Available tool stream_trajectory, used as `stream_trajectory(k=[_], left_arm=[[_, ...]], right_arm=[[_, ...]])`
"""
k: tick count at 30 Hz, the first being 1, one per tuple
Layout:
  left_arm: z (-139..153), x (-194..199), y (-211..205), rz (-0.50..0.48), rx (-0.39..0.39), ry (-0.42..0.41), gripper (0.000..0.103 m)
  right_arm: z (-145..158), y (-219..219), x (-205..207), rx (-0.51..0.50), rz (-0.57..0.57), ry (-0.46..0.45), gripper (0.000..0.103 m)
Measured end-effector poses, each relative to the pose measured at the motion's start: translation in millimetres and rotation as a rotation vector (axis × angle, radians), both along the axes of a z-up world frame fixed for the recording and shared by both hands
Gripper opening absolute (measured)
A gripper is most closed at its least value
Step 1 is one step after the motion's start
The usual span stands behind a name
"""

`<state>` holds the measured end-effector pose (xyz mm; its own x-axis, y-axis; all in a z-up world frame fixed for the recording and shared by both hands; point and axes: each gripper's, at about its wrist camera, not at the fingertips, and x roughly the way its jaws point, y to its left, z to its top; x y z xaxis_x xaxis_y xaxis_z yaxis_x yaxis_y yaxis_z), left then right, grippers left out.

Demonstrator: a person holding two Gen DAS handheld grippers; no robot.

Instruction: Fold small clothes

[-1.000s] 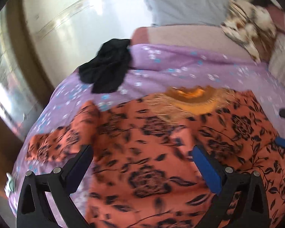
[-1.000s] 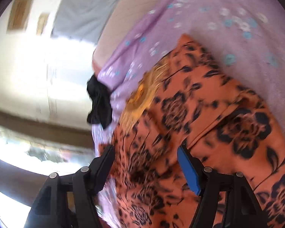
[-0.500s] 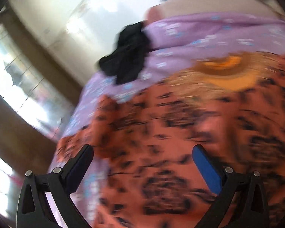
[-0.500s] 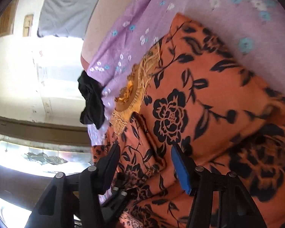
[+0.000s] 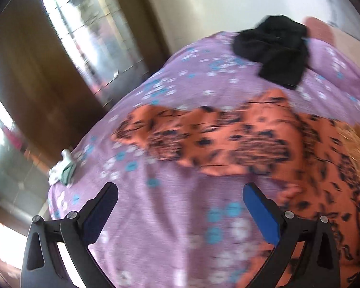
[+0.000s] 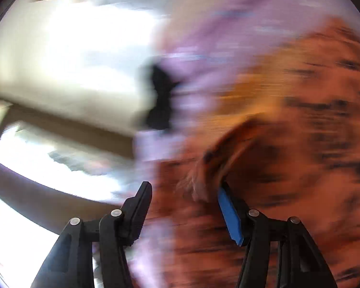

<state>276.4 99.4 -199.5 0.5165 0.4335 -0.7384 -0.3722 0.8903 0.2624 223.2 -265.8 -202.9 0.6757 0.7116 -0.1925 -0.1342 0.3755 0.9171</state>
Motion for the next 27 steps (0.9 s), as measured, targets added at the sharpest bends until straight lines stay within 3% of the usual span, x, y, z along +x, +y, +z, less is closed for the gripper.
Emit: stream_trajectory(k=[2, 4, 6, 8, 11, 12, 14, 17, 19, 20, 21, 23, 25, 27], left_arm=[[-1, -5, 23, 0.041, -0.013, -0.001, 0.103], [-4, -10, 49, 0.089, -0.046, 0.001, 0.103], [-8, -11, 78, 0.149, -0.104, 0.008, 0.103], [-10, -15, 96, 0.194, -0.152, -0.001, 0.103], [-10, -18, 108, 0.233, -0.174, -0.010, 0.103], [-11, -17, 108, 0.233, -0.177, -0.011, 0.103], [-12, -13, 107, 0.227, -0.179, -0.003, 0.103], [-17, -6, 110, 0.233, -0.214, 0.021, 0.103], [-20, -4, 118, 0.241, -0.245, 0.028, 0.103], [-21, -4, 121, 0.245, -0.253, 0.029, 0.103], [-22, -3, 125, 0.249, -0.258, 0.027, 0.103], [-23, -3, 133, 0.258, -0.263, 0.020, 0.103], [-24, -4, 143, 0.266, -0.286, 0.008, 0.103], [-24, -4, 155, 0.261, -0.343, -0.007, 0.103]], right_arm=[[31, 19, -12, -0.056, 0.031, -0.134, 0.060], [34, 25, -17, -0.149, 0.007, -0.134, 0.062], [14, 23, -13, -0.237, -0.046, -0.018, 0.062], [-10, 6, -14, -0.272, -0.172, 0.077, 0.059], [-44, -39, -25, -0.168, -0.400, 0.228, 0.050], [-51, -50, -25, -0.221, -0.483, 0.308, 0.050], [-56, -55, -15, -0.363, -0.533, 0.399, 0.044], [-76, -25, 13, -0.547, -0.431, 0.490, 0.039], [-63, 7, 23, -0.630, -0.366, 0.396, 0.039], [-59, 24, 30, -0.579, -0.267, 0.335, 0.039], [-53, 47, 37, -0.462, -0.116, 0.258, 0.039], [-39, 81, 40, -0.374, 0.045, 0.167, 0.039], [-24, 101, 37, -0.323, 0.128, 0.070, 0.041], [-18, 103, 36, -0.326, 0.138, 0.033, 0.047]])
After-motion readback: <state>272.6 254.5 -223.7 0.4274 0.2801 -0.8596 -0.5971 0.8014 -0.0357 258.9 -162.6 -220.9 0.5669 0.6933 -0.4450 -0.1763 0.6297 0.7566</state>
